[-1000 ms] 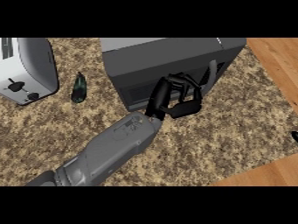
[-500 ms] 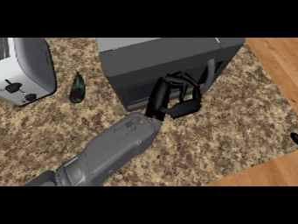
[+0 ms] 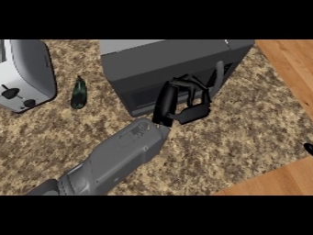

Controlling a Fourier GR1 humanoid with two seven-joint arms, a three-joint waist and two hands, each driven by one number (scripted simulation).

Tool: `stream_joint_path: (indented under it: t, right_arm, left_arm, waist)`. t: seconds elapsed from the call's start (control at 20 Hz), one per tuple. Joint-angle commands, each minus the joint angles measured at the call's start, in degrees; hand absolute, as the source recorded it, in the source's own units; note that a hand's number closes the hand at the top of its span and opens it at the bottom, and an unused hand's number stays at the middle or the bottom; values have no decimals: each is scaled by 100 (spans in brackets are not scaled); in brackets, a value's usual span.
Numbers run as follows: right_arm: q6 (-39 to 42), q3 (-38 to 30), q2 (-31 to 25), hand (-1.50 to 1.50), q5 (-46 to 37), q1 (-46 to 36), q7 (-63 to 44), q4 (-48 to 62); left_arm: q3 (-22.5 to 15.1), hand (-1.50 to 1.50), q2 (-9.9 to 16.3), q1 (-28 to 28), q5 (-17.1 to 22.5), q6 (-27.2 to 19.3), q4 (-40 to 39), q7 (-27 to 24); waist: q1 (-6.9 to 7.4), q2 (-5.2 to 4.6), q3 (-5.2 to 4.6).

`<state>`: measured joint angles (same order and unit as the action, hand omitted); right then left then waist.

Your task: Pick up the milk, place it into the microwave and close the microwave

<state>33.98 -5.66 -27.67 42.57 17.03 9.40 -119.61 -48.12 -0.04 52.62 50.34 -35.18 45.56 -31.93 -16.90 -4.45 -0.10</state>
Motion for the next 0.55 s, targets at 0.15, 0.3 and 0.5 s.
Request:
stream_joint_path:
  t: [0.15, 0.3, 0.5]
  right_arm:
    - [45, 33, -97, -150, 113, 18, -94, -123]
    - [2, 64, -100, -150, 195, -24, -131, -176]
    - [24, 29, -165, -150, 239, 6, -176, -160]
  left_arm:
    - [303, 150, 4, 331, 209, -45, -660, -80]
    - [312, 150, 4, 390, 304, -98, -620, -133]
    - [275, 150, 4, 355, 375, -104, -684, -243]
  waist:
    - [-96, -105, -2]
    - [-99, -107, -4]
    - [-111, -117, 3]
